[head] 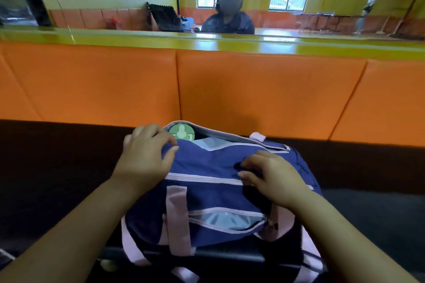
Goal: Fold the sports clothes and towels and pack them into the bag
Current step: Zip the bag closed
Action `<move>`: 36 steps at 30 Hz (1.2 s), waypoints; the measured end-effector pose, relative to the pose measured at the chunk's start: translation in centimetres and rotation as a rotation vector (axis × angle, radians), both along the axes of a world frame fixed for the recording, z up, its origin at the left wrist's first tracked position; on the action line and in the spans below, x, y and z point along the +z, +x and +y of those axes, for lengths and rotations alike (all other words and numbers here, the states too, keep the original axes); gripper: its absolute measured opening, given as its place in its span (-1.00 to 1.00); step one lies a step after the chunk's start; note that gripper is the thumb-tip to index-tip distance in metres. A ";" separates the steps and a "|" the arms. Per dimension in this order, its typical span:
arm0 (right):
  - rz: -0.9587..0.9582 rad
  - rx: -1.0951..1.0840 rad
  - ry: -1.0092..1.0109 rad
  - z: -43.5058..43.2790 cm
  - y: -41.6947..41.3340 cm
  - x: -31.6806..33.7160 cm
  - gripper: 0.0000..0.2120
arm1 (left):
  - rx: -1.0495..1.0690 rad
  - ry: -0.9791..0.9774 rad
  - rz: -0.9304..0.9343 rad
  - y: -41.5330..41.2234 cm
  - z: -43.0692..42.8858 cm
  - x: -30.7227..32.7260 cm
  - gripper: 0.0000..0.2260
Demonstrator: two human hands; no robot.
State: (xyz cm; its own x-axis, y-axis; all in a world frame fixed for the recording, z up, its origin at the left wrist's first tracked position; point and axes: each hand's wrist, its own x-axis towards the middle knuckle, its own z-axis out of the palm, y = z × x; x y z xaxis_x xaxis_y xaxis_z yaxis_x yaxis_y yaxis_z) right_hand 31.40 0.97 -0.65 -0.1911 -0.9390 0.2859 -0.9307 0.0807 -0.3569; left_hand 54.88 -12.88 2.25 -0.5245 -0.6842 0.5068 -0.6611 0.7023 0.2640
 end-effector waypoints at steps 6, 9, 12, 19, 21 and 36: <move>0.012 -0.216 0.000 1.7 -6.5 0.2 -0.81 | -0.327 -0.077 -0.165 -9.6 1.2 0.0 -0.87; 0.000 -0.319 0.039 2.1 -9.4 -0.1 -0.80 | -0.406 -0.035 -0.288 -14.2 1.8 -0.4 -0.83; -0.067 -0.366 0.093 2.0 -11.8 -0.6 -0.79 | -0.448 0.018 -0.341 -18.3 1.7 -0.7 -0.78; -0.408 -0.339 0.163 0.9 -14.8 -2.6 -0.55 | -0.497 0.251 -0.523 -26.1 1.4 -2.6 -0.66; -0.460 -0.336 0.119 0.8 -15.1 -3.2 -0.58 | -0.493 0.244 -0.612 -27.2 1.3 -3.2 -0.62; -0.441 -0.290 0.005 0.5 -15.0 -4.6 -0.62 | -0.449 0.495 -0.264 -27.3 0.9 -4.3 -0.80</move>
State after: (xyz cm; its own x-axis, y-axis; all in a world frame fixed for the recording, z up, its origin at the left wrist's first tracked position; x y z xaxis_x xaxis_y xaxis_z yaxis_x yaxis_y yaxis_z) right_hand 16.38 1.43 -5.21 -0.5447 -0.8306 0.1158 -0.6315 0.3154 -0.7083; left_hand 27.53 -12.01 -2.03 -0.8714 -0.4905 0.0104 -0.4223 0.7608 0.4928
